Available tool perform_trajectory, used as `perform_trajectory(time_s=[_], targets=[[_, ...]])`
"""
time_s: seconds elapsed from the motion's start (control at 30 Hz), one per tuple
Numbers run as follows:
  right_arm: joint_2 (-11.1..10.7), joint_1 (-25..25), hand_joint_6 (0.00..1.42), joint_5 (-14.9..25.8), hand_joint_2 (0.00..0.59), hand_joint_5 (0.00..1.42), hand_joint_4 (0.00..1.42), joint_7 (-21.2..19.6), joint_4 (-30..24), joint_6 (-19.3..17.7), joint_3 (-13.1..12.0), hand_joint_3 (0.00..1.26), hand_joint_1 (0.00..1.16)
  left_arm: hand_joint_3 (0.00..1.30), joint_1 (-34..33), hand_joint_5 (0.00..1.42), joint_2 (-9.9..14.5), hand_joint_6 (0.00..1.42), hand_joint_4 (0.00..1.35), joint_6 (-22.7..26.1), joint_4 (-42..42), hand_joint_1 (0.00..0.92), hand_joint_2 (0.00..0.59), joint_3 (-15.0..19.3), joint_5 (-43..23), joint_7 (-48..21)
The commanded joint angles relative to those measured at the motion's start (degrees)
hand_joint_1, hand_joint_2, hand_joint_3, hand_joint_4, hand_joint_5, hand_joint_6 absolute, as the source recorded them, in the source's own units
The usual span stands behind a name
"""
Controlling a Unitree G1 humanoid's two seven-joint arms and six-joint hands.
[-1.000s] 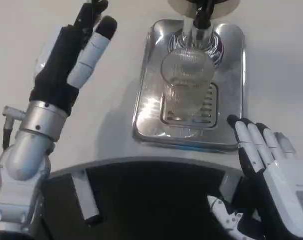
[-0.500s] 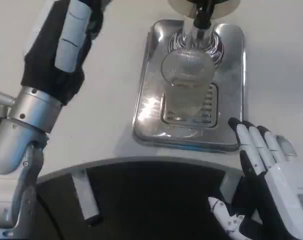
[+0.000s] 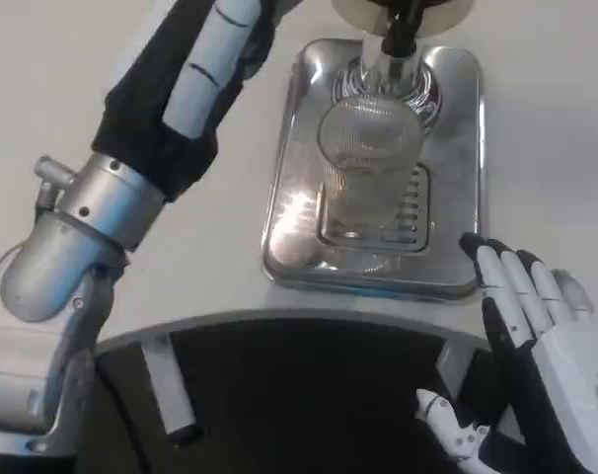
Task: Grasp the cup under the faucet to collect the drink, then remove the cup.
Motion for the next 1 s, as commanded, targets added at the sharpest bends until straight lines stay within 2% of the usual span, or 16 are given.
perform_trajectory(time_s=[0.03, 0.4, 0.73, 1.0], targets=[[-0.1, 0.6, 0.0, 0.1, 0.463, 0.0, 0.0, -0.9, -0.1, -0.2, 0.1, 0.0, 0.29, 0.0, -1.2, 0.0, -0.4, 0.0, 0.0, -0.2, -0.2, 0.0, 0.203, -0.7, 0.6, -0.7], [0.2, 0.2, 0.0, 0.2, 0.462, 0.0, 0.0, -0.9, 0.3, 0.0, 0.3, 0.0, 0.28, 0.0, -2.6, 0.0, -0.9, 0.0, 0.0, -0.8, 1.2, 0.0, 0.204, -1.5, 1.3, -1.8], [0.2, 0.9, 0.0, 0.3, 0.461, 0.0, 0.0, -0.9, -0.3, -0.1, 0.4, 0.0, 0.28, 0.0, -1.5, 0.0, -2.1, 0.0, 0.0, -0.1, -0.5, 0.0, 0.206, -3.7, 1.9, -2.5], [0.2, 1.1, 0.0, 0.4, 0.461, 0.0, 0.0, -1.3, -0.3, -0.1, 0.1, 0.0, 0.28, 0.0, -3.7, 0.0, -1.1, 0.0, 0.0, -0.7, 1.2, 0.0, 0.208, -5.5, 6.1, -4.1]])
